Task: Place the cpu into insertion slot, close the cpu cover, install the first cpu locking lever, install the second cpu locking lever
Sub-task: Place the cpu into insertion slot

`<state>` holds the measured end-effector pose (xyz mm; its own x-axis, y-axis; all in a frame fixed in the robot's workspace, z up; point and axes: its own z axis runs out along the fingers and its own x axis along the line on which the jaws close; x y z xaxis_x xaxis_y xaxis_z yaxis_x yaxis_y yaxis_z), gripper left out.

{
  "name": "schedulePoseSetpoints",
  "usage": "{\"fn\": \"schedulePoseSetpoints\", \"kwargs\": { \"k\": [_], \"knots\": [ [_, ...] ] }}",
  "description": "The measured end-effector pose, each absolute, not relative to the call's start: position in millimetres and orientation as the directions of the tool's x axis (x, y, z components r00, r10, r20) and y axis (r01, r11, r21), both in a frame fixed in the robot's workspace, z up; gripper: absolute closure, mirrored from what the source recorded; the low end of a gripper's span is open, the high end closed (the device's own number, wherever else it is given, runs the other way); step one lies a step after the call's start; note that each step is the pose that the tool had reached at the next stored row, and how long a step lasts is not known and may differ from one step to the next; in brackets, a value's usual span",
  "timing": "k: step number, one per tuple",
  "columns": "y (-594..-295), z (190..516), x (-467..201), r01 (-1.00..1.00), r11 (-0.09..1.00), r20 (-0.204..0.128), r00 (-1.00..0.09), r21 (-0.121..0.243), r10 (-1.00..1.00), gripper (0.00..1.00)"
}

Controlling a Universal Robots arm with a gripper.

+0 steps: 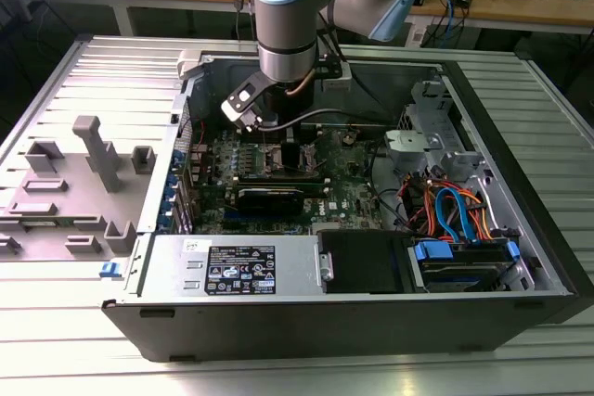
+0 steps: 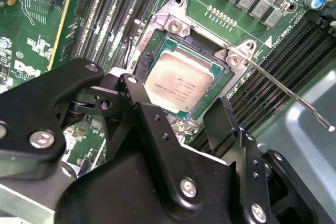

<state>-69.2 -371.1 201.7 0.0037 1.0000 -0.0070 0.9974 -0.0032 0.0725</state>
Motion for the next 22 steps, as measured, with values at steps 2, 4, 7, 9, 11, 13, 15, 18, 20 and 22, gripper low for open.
{"fn": "schedulePoseSetpoints", "kwargs": {
  "k": [2, 4, 7, 9, 11, 13, 15, 18, 20, 22],
  "knots": [
    [-370.9, 200.4, -69.2, 0.997, -0.003, -0.004, 0.004, 0.072, 1.000, 0.31],
    [-370.7, 199.5, -69.1, 0.997, -0.004, 0.002, 0.004, 0.072, 1.000, 0.31],
    [-370.5, 199.0, -69.1, 0.997, -0.005, 0.024, 0.003, 0.072, 1.000, 0.31],
    [-370.5, 198.9, -69.1, 0.997, -0.005, 0.026, 0.003, 0.072, 1.000, 0.31],
    [-370.4, 198.7, -69.0, 0.997, -0.004, 0.017, 0.003, 0.073, 1.000, 0.31],
    [-370.6, 198.8, -69.1, 0.997, -0.003, -0.005, 0.003, 0.073, 1.000, 0.31],
    [-370.6, 198.9, -69.0, 0.997, -0.002, -0.010, 0.003, 0.072, 1.000, 0.31],
    [-370.5, 202.7, -69.1, 0.997, -0.002, -0.010, 0.003, 0.072, 1.000, 0.31],
    [-370.6, 205.9, -69.1, 0.997, -0.003, -0.010, 0.003, 0.071, 1.000, 0.31],
    [-370.6, 209.1, -69.1, 0.998, -0.002, -0.010, 0.003, 0.069, 1.000, 0.32]
  ]
}}
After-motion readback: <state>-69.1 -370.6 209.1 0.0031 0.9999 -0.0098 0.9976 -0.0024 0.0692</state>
